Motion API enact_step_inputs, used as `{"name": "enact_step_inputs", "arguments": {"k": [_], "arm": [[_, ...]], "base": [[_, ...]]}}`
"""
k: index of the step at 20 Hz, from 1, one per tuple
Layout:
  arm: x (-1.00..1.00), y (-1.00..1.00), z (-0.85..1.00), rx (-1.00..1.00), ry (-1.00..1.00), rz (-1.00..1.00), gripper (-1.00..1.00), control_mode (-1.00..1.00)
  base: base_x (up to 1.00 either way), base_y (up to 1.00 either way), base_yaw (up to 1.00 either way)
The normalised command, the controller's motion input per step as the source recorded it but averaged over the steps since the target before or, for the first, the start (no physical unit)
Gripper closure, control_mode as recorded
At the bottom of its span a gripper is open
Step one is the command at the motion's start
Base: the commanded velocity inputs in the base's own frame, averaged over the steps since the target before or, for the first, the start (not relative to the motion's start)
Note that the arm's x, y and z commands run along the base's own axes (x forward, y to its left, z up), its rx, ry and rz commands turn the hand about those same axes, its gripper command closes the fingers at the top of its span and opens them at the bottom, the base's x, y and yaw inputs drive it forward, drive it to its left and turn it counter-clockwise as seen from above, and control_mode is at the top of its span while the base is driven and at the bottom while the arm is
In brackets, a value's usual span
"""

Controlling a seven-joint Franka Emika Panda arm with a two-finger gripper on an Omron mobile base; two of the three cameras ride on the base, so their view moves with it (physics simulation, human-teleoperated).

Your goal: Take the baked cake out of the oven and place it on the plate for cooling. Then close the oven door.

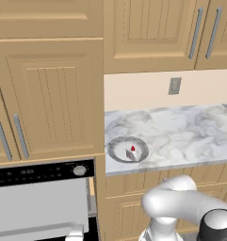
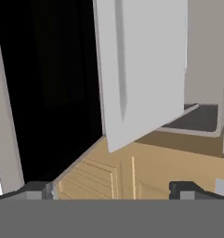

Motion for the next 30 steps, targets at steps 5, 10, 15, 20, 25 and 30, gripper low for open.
{"name": "enact_step_inputs", "arguments": {"k": [5,10,15,20,25,30], "arm": [[0.19,0.23,-0.11,0.0,-0.01,0.0,-1.0,-1.0],[0.22,0.18,-0.2,0.0,-0.01,0.0,-1.0,-1.0],[0.22,0.11,-0.16,0.0,0.0,0.0,-1.0,-1.0],[0.21,0.11,-0.11,0.0,0.0,0.0,-1.0,-1.0],[0.25,0.05,-0.17,0.0,0.0,0.0,-1.0,-1.0],[0.26,0.07,-0.22,0.0,-0.01,0.0,-1.0,-1.0]], "base": [[0.0,0.0,0.0],[0.0,0.0,0.0],[0.0,0.0,0.0],[0.0,0.0,0.0],[0.0,0.0,0.0],[0.0,0.0,0.0]]}}
